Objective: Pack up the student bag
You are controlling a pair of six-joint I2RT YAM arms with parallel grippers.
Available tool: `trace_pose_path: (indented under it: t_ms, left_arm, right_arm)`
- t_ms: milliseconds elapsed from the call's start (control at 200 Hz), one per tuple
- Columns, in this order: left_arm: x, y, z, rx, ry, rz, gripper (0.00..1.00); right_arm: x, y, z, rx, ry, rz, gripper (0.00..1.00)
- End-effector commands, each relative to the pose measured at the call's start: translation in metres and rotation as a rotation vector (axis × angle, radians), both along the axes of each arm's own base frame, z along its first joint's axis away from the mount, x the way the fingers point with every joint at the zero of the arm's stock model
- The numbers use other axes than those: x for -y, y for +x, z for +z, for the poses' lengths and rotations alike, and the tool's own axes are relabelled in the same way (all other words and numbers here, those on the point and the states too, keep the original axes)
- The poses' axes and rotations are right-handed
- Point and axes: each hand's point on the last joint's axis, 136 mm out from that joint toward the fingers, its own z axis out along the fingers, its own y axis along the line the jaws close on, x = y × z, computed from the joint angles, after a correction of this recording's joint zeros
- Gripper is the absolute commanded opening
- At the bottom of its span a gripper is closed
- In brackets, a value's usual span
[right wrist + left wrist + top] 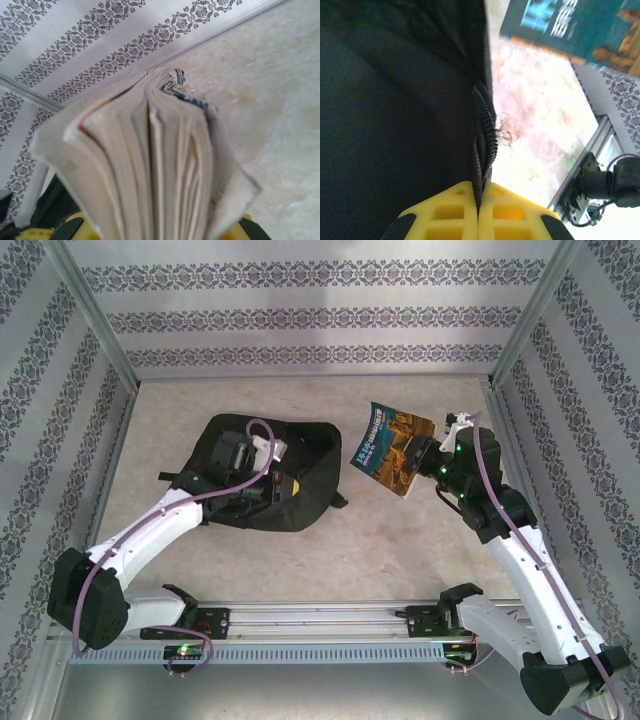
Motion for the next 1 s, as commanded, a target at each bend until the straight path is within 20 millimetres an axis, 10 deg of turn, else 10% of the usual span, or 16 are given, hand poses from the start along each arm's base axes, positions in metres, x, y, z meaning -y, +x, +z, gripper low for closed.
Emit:
trace_pose_path:
  t_ms: [0,645,834,994]
  left_arm:
    - [0.011,0.008,0.039,0.094,-0.151,0.004,0.05]
    - [0.017,0.018,0.013,0.018,-0.264,0.078,0.23]
    - [0.017,0.02,0.005,0.001,-0.259,0.094,0.06]
    - [0.019,0.025,0.009,0.027,-0.165,0.083,0.39]
  right_arm:
    - [-0.005,0.004,0.019,0.059,0.047,0.006,0.0]
    - [-0.015,-0.008,0.015,0.035,0.077,0.064,0.0]
    - [-0.016,-0.009,0.015,0.037,0.072,0.071,0.0]
    - [-0.012,-0.011,0.016,0.045,0.047,0.064,0.0]
